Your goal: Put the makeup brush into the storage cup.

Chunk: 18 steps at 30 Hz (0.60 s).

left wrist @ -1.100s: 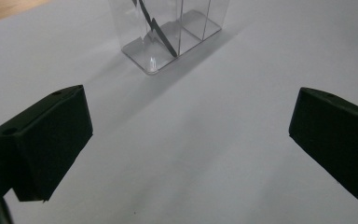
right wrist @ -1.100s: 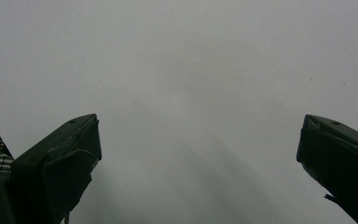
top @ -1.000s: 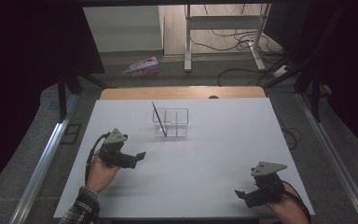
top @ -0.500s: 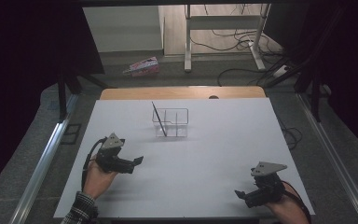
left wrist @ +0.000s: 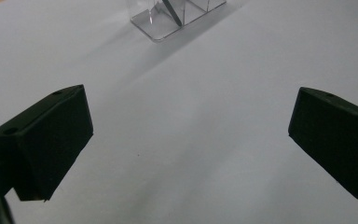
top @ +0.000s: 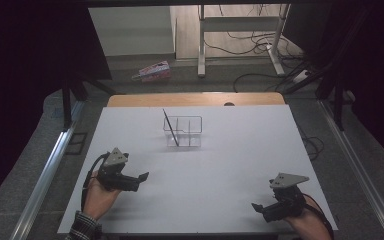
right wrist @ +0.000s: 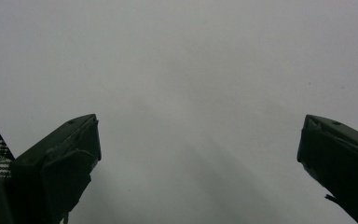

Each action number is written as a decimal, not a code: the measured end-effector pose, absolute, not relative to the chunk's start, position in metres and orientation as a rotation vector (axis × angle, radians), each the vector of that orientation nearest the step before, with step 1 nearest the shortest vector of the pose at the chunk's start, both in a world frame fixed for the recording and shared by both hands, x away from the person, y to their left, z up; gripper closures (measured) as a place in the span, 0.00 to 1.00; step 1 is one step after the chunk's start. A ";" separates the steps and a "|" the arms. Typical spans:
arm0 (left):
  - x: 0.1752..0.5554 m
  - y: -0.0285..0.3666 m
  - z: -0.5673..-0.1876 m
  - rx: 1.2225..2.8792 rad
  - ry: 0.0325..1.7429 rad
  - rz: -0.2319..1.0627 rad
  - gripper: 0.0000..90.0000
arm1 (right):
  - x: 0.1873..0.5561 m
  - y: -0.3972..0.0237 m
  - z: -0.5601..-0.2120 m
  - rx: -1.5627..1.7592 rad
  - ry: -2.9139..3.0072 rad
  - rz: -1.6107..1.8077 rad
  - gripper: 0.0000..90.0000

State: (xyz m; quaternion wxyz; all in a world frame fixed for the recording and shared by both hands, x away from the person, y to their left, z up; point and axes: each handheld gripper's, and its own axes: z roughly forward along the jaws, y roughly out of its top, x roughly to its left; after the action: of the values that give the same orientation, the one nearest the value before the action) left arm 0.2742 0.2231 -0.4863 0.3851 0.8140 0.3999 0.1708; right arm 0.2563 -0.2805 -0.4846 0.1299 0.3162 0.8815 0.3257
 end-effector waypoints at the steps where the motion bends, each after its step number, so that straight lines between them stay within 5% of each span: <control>1: 0.274 0.223 -0.486 2.073 1.019 0.435 0.00 | 0.256 -0.281 -0.485 0.917 2.559 0.949 0.00; 18: 0.254 0.234 -0.488 2.054 1.063 0.427 0.00 | 0.256 -0.281 -0.485 0.930 2.553 0.950 0.00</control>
State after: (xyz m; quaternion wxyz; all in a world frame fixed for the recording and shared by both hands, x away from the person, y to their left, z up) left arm 0.2543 0.2337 -0.4881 0.3848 0.8062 0.4171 0.1675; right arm 0.2562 -0.2805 -0.4845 0.1314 0.3204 0.8792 0.3272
